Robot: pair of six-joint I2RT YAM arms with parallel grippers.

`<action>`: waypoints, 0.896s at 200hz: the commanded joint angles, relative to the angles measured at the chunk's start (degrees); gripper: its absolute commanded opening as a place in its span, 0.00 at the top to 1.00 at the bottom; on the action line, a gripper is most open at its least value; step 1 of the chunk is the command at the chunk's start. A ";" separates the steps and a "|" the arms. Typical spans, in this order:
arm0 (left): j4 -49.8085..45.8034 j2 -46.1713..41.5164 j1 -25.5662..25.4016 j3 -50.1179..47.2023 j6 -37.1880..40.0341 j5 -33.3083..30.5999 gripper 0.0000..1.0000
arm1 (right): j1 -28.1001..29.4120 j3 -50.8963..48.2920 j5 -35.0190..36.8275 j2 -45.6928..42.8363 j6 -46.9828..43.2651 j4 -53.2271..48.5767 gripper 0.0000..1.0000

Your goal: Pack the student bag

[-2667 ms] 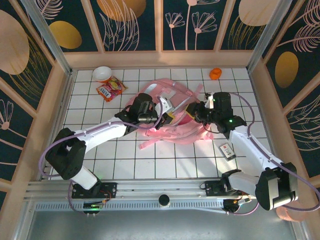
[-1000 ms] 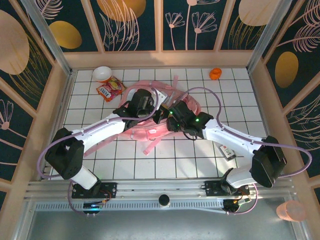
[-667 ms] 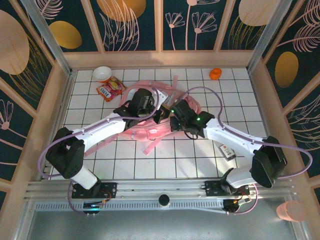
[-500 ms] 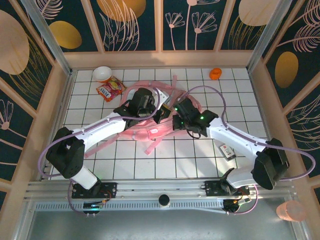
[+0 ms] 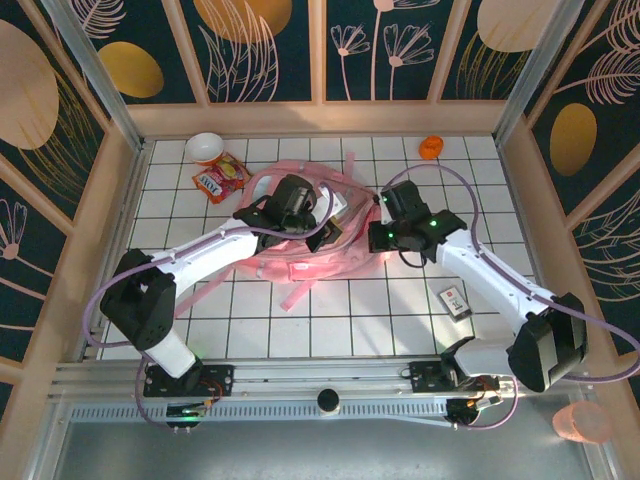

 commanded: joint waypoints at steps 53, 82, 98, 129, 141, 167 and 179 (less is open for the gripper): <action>-1.15 0.25 0.37 1.85 -6.68 5.79 1.00 | 2.68 -1.89 -8.18 -3.44 3.24 3.96 0.67; 3.22 -0.41 0.36 1.37 -17.29 10.63 1.00 | 8.49 -4.26 -1.46 -5.42 8.66 6.47 0.62; 3.91 -0.59 0.43 1.16 -19.69 12.24 1.00 | 10.45 -4.78 2.44 -5.02 9.93 6.83 0.61; 3.71 -0.16 0.83 1.94 -20.39 14.36 1.00 | 11.74 -5.10 6.55 -2.86 9.39 7.94 0.59; 3.54 0.07 0.93 2.47 -20.34 14.59 1.00 | 11.87 -4.97 7.72 -1.90 8.68 8.41 0.59; 3.18 0.38 1.10 3.23 -20.04 14.96 1.00 | 12.02 -5.20 8.95 -0.80 7.29 8.96 0.59; 3.01 0.49 1.31 3.43 -20.04 14.98 1.00 | 12.25 -5.44 8.40 -1.07 6.54 9.03 0.59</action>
